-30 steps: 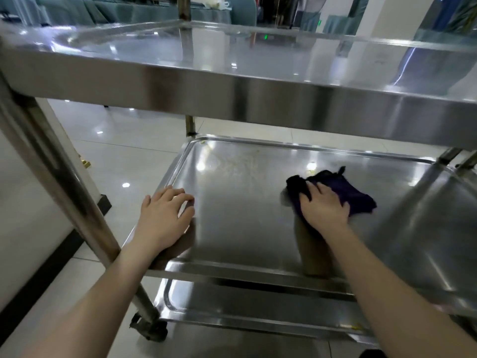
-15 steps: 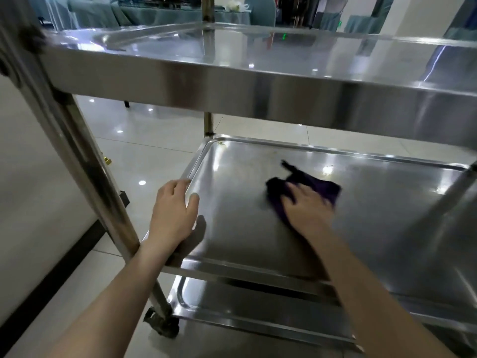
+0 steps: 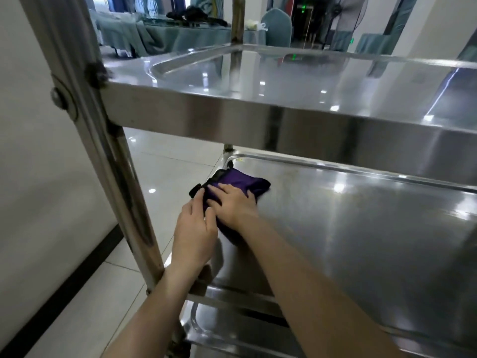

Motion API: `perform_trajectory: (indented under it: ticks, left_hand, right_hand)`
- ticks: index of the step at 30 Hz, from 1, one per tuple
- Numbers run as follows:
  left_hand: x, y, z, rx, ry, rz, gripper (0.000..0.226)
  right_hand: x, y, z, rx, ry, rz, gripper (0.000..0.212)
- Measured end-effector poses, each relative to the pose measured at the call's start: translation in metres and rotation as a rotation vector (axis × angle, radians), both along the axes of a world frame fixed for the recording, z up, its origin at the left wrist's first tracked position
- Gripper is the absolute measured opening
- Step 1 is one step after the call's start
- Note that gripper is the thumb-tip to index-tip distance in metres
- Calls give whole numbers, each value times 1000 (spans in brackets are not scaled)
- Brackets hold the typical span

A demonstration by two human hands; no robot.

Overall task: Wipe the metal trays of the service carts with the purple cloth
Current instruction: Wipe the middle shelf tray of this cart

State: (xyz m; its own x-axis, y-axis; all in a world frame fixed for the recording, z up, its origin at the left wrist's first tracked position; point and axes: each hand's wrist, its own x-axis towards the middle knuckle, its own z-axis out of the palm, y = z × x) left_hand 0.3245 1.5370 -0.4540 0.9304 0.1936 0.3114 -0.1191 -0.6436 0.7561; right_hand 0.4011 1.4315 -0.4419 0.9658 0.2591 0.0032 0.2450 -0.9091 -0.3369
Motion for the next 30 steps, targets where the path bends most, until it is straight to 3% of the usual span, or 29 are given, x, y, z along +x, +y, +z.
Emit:
perform_trajectory:
  ticks: [4,12,15,18,22,24,27,30]
  left_hand:
    - [0,-1,1,122,13,-6,48]
    - [-15,-2,10,280,-53,-46,50]
    - [-29,1,11,333,-96,-78,42]
    - [-48,6,14,208,-118,-101,46]
    - [-58,9,17,-81,-129,-95,51]
    - [-57,10,15,-103,-91,-90,49]
    - [-59,10,9,-9,-118,-143,49]
    - [-58,8,4,84,-104,-179,48]
  right_hand:
    - [-14,-35,-6,2,-36,-53,48]
    - [-104,-210,-14,-44,-102,-515,46]
    - [-117,-212,-16,-31,-93,-569,47]
    - [-101,-155,-11,-39,-25,-444,46]
    - [-83,-32,-11,-33,-41,-44,46]
    - [-92,0,-7,-14,-28,112,46]
    - [-116,-26,-6,3,-62,148,46]
    - [-152,-106,-9,31,-97,18,45]
